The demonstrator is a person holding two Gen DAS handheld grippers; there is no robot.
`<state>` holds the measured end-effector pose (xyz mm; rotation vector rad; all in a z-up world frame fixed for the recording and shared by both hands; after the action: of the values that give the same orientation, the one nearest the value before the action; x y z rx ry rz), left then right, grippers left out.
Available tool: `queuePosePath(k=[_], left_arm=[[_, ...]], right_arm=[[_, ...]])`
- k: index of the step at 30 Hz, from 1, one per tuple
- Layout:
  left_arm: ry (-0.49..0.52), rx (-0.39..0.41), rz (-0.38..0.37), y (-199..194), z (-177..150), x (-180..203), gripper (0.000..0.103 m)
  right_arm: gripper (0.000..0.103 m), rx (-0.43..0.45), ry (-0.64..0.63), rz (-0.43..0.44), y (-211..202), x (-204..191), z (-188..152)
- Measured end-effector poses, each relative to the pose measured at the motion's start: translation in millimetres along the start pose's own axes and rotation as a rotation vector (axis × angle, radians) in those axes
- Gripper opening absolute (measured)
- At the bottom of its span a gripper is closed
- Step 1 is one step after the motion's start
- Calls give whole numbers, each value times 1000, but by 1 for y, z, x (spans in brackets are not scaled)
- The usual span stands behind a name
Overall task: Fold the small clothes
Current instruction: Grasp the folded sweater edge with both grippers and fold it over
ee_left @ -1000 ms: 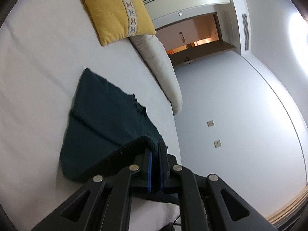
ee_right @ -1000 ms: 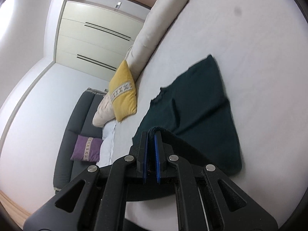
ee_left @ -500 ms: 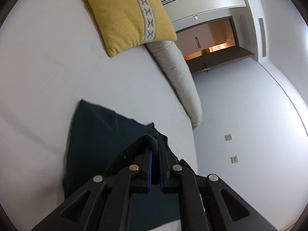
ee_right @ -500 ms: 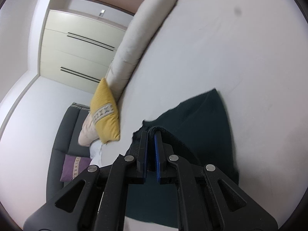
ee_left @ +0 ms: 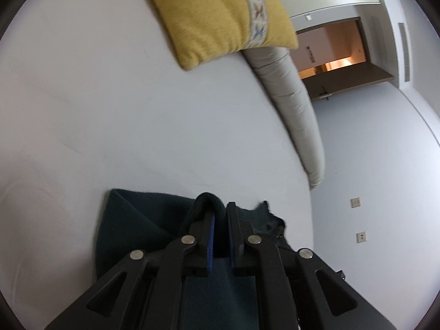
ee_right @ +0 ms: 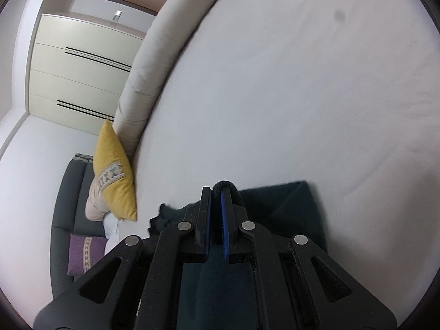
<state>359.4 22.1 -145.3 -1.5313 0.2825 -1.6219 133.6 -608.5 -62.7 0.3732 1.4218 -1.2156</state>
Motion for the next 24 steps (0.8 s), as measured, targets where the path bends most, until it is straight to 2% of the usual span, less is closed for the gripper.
queuePosePath(k=[1, 3, 4, 5, 6, 10, 13, 16, 20, 24], left_arm=[[-4, -1, -1, 2, 0, -1, 37], [-35, 26, -23, -4, 4, -6, 55], [-43, 40, -29, -8, 6, -7, 61], [-43, 53, -27, -11, 8, -8, 63], [-35, 64, -19, -15, 9, -8, 64], [34, 88, -11, -35, -1, 3, 64], [134, 103, 39, -51, -24, 10, 64], [215, 117, 111, -65, -50, 5, 64], [228, 112, 174, -75, -74, -15, 64], [233, 103, 205, -75, -84, -28, 58]], right_arm=[[9, 1, 8, -9, 5, 4, 3], [10, 19, 31, -9, 8, 11, 8], [14, 41, 35, -13, 8, 14, 12], [26, 65, 31, -25, 6, 16, 13], [32, 92, 24, -44, 3, 18, 16], [32, 113, -37, -89, -12, 8, 12], [32, 66, -163, -126, -21, -15, -9], [32, 0, -318, -206, -25, -32, -40], [32, -69, -492, -291, -31, -44, -83], [32, -92, -541, -333, -53, -32, -105]])
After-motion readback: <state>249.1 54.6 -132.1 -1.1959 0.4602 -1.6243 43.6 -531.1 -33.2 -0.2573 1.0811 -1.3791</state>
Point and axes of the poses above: each gripper's, at about its wrist camera, not at the fingertips, and y roughly the way its jaws point, x to its right, z to its top, the point moved 6 cm from there along y, roughly the way its jaws point, and after that the axes turned 10 degrees about z, right-handed, at the moved point
